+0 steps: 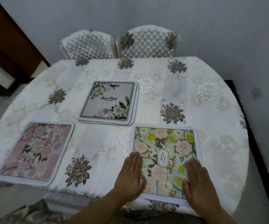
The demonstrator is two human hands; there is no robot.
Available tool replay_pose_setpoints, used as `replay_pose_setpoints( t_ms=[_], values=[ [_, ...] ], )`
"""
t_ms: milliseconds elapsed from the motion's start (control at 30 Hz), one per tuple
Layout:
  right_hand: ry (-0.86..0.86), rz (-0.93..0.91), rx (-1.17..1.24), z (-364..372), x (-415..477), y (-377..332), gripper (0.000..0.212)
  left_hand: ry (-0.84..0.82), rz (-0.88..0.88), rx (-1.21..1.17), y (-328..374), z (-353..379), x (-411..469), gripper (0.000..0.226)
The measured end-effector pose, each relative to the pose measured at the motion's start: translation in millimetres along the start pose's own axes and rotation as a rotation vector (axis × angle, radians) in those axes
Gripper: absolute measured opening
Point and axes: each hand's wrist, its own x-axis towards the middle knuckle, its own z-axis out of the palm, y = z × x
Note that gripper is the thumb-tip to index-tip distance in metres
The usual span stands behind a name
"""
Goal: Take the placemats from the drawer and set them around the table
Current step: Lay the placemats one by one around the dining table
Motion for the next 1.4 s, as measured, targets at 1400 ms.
replay_pose_setpoints(
  t_ms=[1400],
  values=[
    [0.174,0.534,0.678,-48,287,-253,0.033,0.463,-0.548,-0.554,-270,-199,140,0.016]
  ],
)
